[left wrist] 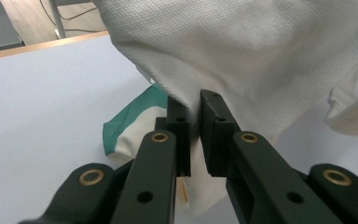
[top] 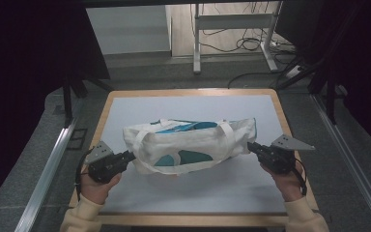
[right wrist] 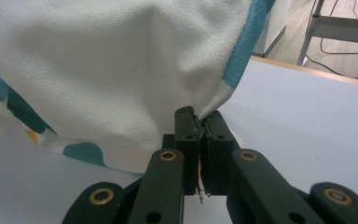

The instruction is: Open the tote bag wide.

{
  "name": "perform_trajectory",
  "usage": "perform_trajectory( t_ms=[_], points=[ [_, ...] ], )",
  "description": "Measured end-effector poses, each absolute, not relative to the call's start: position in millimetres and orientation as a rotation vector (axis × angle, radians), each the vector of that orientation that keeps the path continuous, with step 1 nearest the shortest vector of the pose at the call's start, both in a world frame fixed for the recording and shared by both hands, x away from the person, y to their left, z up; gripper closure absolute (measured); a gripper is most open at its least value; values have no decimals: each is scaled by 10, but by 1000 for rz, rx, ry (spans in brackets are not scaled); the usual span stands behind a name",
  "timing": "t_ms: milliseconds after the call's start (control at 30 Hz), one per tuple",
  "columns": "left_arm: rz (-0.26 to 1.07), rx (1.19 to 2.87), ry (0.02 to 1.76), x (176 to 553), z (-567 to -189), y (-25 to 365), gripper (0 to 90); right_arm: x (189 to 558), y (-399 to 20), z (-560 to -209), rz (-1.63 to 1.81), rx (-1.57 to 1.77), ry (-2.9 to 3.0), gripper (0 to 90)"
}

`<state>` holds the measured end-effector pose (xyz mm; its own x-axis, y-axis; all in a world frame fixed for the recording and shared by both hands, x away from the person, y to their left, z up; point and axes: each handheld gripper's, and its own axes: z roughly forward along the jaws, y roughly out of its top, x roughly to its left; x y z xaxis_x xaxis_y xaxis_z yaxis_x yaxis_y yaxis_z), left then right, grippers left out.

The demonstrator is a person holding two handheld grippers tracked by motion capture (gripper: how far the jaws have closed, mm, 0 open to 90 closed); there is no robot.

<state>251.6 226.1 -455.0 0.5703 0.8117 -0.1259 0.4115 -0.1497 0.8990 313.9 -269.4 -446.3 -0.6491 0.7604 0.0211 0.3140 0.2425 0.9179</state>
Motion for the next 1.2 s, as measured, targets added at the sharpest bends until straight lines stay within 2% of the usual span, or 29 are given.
perform_trajectory(
  t_ms=[667,1200],
  points=[
    [481,1798,1056,2593,-4735,2204,843,3231,-2609,-4709,1306,1007,2166,854],
    [474,1890,1091,2717,-4938,2130,846,3304,-2539,-4907,1193,1031,2241,855]
  ],
)
